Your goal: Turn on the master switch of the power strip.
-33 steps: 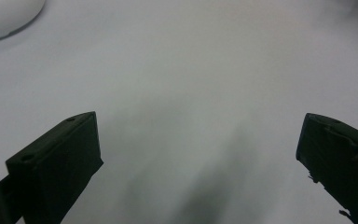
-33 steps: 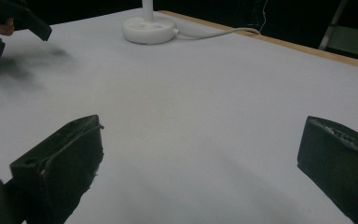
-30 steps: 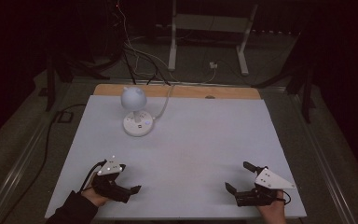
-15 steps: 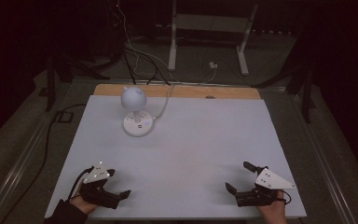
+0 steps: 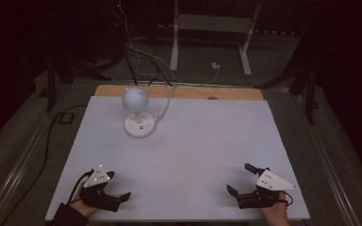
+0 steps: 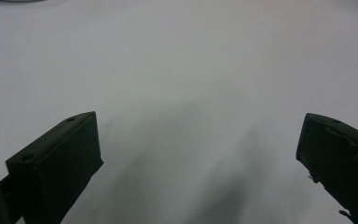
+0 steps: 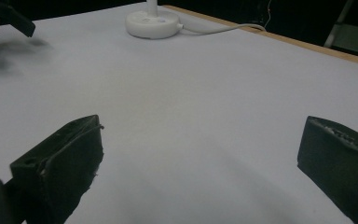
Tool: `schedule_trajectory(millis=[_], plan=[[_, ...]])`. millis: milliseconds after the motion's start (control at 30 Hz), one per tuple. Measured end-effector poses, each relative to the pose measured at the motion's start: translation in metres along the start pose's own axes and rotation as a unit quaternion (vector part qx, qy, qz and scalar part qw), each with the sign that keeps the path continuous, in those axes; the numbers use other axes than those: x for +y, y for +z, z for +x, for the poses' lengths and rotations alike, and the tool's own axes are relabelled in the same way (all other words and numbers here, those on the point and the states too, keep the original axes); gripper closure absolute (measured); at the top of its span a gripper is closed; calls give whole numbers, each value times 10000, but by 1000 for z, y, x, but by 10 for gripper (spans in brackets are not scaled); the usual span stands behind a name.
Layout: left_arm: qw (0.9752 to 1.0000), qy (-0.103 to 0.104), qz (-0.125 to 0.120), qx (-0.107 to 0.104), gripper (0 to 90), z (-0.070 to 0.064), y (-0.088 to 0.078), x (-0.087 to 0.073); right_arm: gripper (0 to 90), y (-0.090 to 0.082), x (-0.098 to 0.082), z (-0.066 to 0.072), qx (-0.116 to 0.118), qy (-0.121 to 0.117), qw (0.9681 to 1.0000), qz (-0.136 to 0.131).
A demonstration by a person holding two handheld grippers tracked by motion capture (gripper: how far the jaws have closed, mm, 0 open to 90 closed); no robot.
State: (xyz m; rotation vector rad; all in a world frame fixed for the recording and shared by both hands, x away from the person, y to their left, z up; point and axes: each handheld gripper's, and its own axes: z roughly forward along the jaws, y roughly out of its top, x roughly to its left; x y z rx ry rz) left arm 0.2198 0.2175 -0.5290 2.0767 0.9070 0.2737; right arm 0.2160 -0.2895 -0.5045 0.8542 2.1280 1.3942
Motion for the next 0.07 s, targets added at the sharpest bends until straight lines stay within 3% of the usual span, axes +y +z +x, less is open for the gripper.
schedule_trajectory(millis=[67], plan=[[10000,-37,-16,-6,3,0,0,0,0,0,0,0,0,-2,10000,5]])
